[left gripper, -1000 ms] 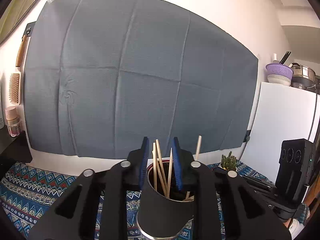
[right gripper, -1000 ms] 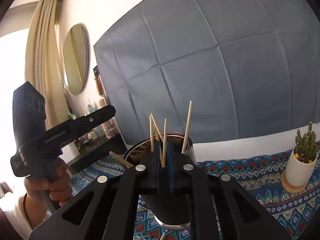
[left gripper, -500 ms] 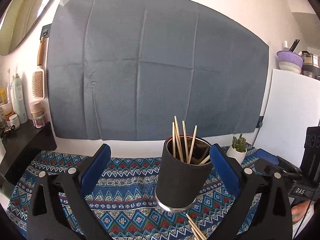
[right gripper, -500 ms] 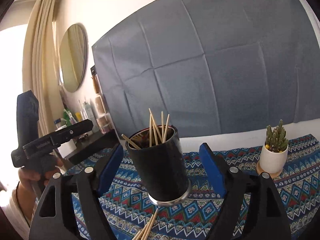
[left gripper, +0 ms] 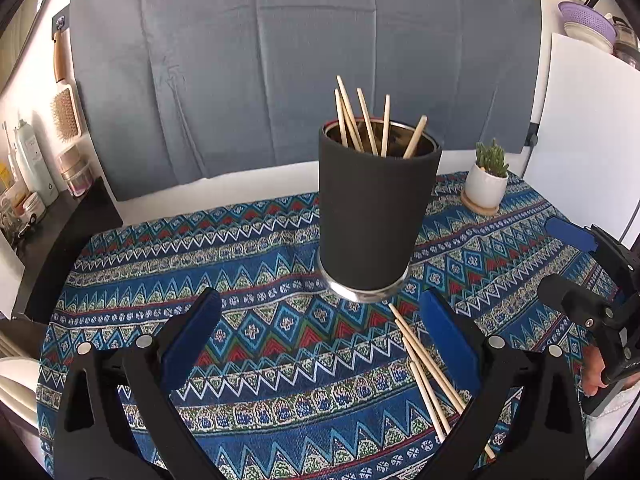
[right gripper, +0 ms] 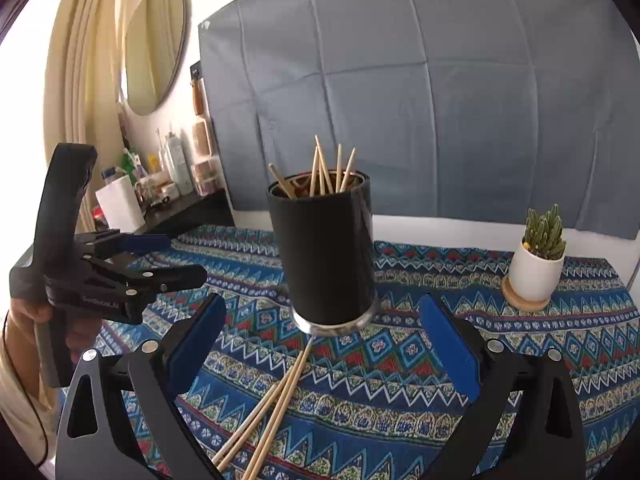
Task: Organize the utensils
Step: 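Move both open tools back down to the remaining wooden sticks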
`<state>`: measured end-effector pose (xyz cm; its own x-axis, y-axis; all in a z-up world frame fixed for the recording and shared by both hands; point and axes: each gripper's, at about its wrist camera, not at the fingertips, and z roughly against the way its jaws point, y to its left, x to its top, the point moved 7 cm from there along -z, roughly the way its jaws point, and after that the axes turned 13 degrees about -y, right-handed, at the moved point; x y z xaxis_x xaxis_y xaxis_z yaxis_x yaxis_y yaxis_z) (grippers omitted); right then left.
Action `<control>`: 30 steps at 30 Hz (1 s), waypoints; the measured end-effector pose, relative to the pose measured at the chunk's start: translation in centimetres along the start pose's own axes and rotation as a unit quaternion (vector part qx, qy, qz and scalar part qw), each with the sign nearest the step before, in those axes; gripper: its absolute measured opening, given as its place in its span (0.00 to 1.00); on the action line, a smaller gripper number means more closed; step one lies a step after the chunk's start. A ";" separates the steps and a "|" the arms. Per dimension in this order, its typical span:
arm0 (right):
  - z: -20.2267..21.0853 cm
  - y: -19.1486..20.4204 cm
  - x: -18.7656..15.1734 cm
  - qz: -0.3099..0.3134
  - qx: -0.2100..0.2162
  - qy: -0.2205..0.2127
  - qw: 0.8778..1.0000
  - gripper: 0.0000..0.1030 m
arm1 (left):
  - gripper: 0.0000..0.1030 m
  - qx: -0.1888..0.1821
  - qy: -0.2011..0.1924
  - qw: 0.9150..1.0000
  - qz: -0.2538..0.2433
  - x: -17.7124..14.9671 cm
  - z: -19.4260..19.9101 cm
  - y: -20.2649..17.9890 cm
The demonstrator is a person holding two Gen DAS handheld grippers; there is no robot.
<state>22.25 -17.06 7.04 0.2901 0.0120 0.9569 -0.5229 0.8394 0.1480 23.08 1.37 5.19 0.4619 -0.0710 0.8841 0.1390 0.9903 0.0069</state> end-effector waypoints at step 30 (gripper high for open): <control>-0.8 1.8 -12.5 0.081 -0.061 0.207 0.973 0.91 | 0.94 -0.085 0.165 0.981 0.063 -10.2 -4.1 -2.8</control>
<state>18.34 -15.30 -4.89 0.5232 0.3469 0.7784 -0.4974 0.8660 -0.0516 21.58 -1.17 -5.82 0.7389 -0.0124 0.6737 0.1942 0.9613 -0.1953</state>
